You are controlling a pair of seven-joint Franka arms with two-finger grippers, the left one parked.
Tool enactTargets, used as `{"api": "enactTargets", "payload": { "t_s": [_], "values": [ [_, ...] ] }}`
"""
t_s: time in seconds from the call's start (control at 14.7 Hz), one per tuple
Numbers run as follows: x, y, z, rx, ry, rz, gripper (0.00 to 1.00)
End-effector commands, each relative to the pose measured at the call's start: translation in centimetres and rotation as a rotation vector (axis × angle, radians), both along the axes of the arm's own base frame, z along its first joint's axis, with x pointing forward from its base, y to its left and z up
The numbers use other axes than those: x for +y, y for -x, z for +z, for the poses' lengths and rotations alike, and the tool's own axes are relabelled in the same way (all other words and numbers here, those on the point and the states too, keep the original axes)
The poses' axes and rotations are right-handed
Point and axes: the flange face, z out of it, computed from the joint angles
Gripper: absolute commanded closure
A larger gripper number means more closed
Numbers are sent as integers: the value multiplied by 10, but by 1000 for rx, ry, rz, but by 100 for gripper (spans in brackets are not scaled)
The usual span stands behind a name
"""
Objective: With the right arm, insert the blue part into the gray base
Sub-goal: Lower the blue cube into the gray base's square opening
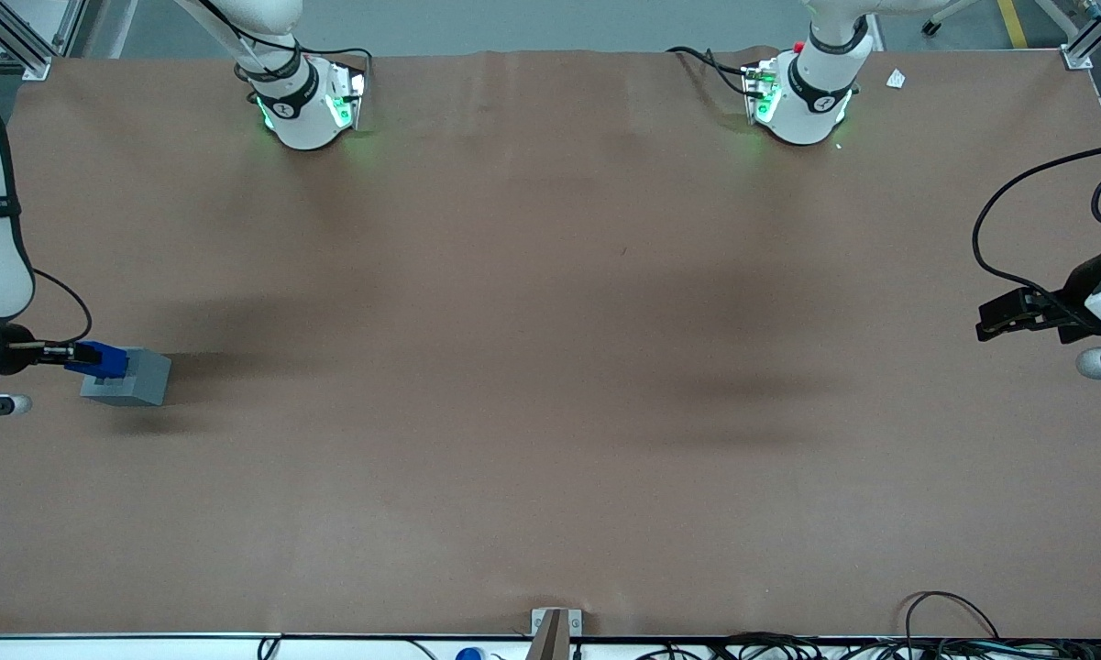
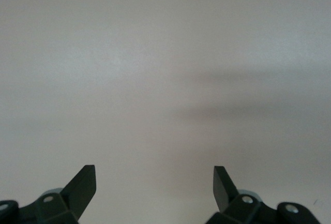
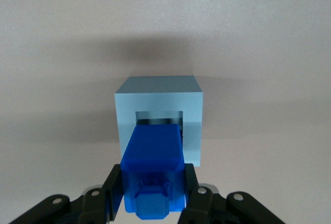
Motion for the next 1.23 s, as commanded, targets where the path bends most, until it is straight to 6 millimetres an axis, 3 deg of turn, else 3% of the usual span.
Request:
{"api": "enactTargets", "payload": {
  "t_s": [0.0,0.55,1.16],
  "values": [
    [-7,5,-2,-2,12,13,100],
    [-9,2,-11,-6,11,6,100],
    [3,-2,-10,-1,9,-14,100]
  ]
}}
